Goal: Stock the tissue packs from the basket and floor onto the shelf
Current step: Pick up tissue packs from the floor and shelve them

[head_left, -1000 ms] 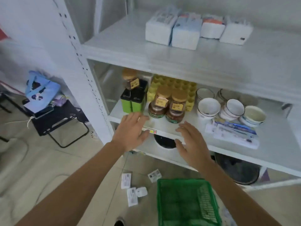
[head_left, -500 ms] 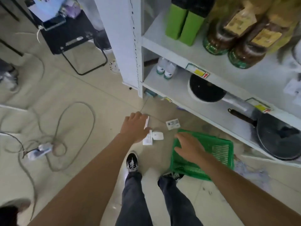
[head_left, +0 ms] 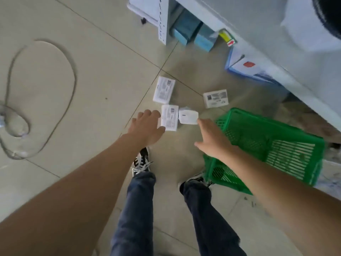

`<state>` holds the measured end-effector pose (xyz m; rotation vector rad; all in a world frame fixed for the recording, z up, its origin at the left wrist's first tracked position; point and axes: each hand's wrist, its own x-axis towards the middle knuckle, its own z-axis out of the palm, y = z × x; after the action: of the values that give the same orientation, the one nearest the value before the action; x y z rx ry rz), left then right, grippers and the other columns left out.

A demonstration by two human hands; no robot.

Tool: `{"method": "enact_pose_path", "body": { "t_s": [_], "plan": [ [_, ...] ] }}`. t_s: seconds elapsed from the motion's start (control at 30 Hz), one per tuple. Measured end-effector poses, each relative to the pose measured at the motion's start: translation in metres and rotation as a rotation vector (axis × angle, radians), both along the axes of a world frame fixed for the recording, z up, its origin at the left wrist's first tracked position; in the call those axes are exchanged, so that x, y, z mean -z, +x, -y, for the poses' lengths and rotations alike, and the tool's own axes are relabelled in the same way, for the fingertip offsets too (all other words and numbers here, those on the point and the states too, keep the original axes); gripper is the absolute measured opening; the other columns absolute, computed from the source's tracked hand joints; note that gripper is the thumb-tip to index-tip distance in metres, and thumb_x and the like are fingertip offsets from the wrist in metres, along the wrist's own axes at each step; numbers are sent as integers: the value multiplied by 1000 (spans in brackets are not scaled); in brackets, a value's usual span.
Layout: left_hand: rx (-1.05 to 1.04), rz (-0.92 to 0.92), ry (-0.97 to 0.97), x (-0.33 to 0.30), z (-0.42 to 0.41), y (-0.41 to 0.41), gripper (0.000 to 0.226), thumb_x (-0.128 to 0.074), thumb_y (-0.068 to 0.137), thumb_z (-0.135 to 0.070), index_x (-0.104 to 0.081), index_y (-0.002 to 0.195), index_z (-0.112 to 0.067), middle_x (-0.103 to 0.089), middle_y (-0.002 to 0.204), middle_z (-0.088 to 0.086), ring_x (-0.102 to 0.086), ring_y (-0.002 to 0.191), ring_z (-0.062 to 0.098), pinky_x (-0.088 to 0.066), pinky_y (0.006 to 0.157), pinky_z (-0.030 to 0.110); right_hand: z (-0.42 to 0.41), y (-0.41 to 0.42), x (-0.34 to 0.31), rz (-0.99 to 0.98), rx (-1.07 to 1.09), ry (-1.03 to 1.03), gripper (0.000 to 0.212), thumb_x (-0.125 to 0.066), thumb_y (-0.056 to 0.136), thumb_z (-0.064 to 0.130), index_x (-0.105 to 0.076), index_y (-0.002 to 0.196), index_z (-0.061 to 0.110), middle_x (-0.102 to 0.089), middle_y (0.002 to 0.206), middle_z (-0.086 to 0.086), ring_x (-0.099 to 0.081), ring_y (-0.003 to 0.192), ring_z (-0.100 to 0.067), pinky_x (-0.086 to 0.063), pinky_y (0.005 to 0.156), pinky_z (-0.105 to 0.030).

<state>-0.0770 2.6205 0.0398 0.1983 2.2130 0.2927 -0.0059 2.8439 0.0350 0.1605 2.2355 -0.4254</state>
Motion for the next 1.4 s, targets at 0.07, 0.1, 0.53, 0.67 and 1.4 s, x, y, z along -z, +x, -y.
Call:
{"method": "enact_pose_path", "body": {
  "t_s": [0.07, 0.1, 0.53, 0.67, 1.4],
  "plan": [
    [-2, 33, -1, 36, -1, 2, 55, -57, 102, -40, -44, 151, -19, -49, 149, 11, -42, 140, 34, -35, 111, 49, 0, -2, 40, -24, 48, 6, 83, -77, 92, 19, -28, 159, 10, -42, 153, -17, -49, 137, -37, -48, 109, -50],
    [-8, 38, 2, 55, -2, 2, 56, -57, 102, -40, -44, 151, -19, -49, 149, 11, -42, 140, 34, -35, 111, 50, -1, -3, 59, -34, 66, 10, 88, -78, 91, 21, -25, 161, 11, -39, 155, -17, -47, 139, -37, -47, 110, -50],
    [-355, 122, 99, 232, -36, 15, 90, -78, 86, -52, -33, 154, -13, -46, 147, 12, -49, 135, 34, -44, 111, 52, -20, -33, 214, -272, -57, 86, 101, -88, 77, 6, -29, 160, 8, -38, 160, -17, -44, 143, -39, -47, 111, -49],
    [-545, 82, 123, 257, -49, 21, 98, -88, 75, -48, -34, 148, -13, -46, 138, 12, -51, 128, 35, -47, 107, 53, -25, -43, 226, -237, 39, -11, 81, -85, 78, 5, -42, 147, 10, -48, 147, -14, -52, 132, -38, -52, 101, -51],
    [-884, 16, 216, 293, -35, 55, 92, -100, 58, -39, -39, 124, -18, -54, 122, 4, -59, 108, 23, -52, 82, 35, -19, -55, 242, -376, 643, -203, 76, -87, 75, 9, -39, 134, 12, -55, 125, -5, -59, 115, -27, -58, 84, -39]
  ]
}}
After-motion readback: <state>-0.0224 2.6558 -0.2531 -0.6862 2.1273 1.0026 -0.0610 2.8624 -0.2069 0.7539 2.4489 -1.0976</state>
